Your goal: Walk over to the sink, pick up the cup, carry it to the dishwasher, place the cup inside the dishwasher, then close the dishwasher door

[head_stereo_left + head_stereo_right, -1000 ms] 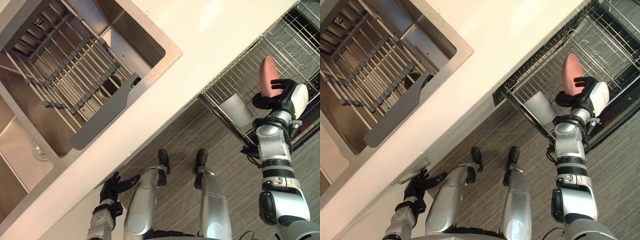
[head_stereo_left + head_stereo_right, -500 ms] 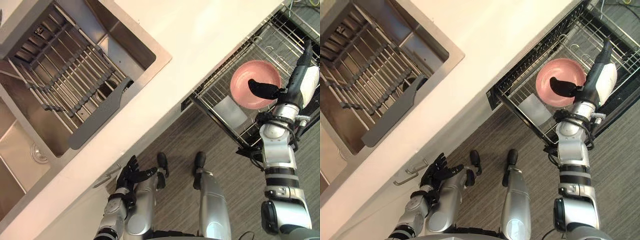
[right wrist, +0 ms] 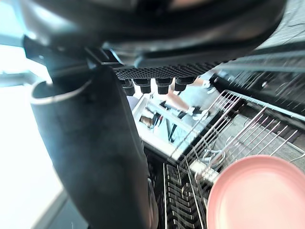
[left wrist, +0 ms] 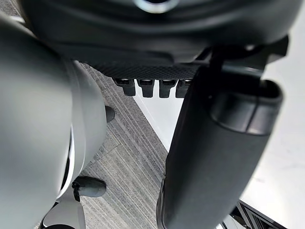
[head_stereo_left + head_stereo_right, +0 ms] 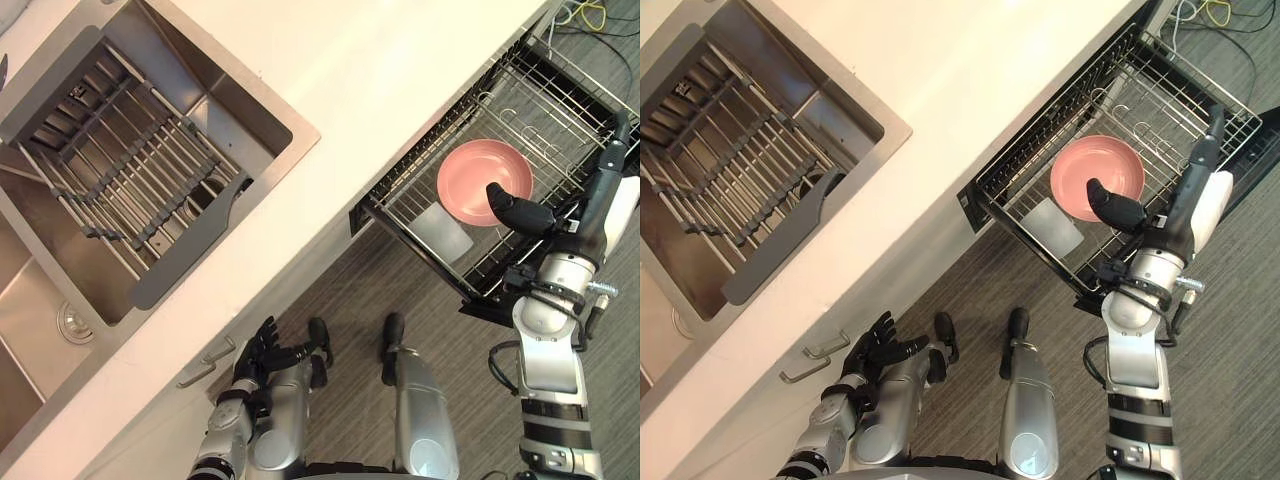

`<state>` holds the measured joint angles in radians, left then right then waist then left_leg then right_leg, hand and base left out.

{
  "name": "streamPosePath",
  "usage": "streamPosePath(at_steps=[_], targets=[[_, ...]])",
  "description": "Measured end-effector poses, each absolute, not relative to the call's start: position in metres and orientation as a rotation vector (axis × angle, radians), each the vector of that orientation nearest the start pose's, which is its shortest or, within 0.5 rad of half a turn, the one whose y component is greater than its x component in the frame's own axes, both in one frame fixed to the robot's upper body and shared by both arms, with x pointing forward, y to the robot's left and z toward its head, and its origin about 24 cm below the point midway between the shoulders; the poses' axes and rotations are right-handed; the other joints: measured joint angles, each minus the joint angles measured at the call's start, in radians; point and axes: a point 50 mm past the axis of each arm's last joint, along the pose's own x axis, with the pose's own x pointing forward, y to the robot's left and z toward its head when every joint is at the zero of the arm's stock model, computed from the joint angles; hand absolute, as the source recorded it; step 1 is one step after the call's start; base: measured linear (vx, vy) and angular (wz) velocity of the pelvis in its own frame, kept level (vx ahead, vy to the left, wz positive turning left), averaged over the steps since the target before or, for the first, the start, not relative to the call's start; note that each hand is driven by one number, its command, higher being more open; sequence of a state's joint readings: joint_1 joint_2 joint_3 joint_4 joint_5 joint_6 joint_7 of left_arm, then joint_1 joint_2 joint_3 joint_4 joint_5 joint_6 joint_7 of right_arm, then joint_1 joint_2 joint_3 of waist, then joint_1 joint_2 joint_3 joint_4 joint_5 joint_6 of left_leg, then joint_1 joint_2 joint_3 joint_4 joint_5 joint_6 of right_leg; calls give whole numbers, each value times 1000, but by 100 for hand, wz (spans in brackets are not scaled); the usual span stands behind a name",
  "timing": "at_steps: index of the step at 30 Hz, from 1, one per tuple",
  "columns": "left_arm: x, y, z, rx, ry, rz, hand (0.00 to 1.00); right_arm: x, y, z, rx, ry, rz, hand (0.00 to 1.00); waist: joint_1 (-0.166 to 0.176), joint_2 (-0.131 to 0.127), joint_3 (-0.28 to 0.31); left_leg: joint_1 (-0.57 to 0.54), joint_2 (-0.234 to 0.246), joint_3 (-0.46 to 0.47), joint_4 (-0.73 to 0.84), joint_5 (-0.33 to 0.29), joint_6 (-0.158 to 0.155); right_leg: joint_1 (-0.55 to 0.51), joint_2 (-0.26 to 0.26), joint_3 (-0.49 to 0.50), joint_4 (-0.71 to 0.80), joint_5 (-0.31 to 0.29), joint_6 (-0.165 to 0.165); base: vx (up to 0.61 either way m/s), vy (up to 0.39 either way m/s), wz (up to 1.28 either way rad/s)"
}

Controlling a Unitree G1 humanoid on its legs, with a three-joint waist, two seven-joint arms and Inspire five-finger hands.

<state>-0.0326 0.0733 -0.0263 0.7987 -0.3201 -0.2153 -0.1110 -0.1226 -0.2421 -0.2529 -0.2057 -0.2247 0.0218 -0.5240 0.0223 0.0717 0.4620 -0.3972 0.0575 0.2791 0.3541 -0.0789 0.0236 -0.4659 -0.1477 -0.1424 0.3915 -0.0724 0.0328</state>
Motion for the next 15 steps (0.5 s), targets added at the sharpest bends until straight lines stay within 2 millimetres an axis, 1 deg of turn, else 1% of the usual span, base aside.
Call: streamPosePath(at_steps=[2,3,5,7,8,11,12,13,15], targets=[[199,169,-100,-235,532,37,100,233,-256,139,-281,-443,-820,100,-3,-1,0,4,4,8,-1,-3,-1,3,5,7,-7,1,1,41,8,-10],[199,168,-101,-237,533,38,100,230,-256,136,-258,-439,-833,100,-5,-1,0,6,5,9,0,-5,-2,6,7,8,-9,1,1,56,9,-10],[195,169,-103,-240,538,49,100,218,-256,120,-174,-398,-864,100,-11,-7,-3,25,12,19,2,-17,-5,21,15,18,-14,1,1,63,10,-18],[193,172,-104,-246,539,65,100,213,-255,111,-116,-365,-871,100,-13,-13,-6,33,17,27,3,-23,-7,26,20,25,-14,0,1,67,5,-19],[192,172,-104,-245,542,66,100,206,-256,102,-67,-329,-885,100,-15,-14,-7,39,19,31,4,-27,-6,31,22,29,-16,0,2,62,6,-12],[192,173,-105,-245,539,70,100,198,-259,85,-16,-257,-918,100,-16,-15,-7,43,25,34,19,-40,-8,40,27,31,-16,-3,4,40,15,-6],[191,173,-105,-245,541,73,100,197,-261,75,14,-217,-928,100,-17,-17,-8,50,27,34,24,-46,-7,48,28,31,-16,-5,5,23,16,-4],[190,173,-105,-245,542,76,100,197,-262,70,34,-197,-929,100,-17,-20,-9,53,28,34,26,-49,-8,52,28,31,-15,-7,5,0,0,0],[188,175,-106,-243,539,81,100,195,-266,53,121,-139,-925,100,-18,-28,-13,61,30,35,36,-60,-7,63,29,31,-14,-11,8,4,10,-2]])
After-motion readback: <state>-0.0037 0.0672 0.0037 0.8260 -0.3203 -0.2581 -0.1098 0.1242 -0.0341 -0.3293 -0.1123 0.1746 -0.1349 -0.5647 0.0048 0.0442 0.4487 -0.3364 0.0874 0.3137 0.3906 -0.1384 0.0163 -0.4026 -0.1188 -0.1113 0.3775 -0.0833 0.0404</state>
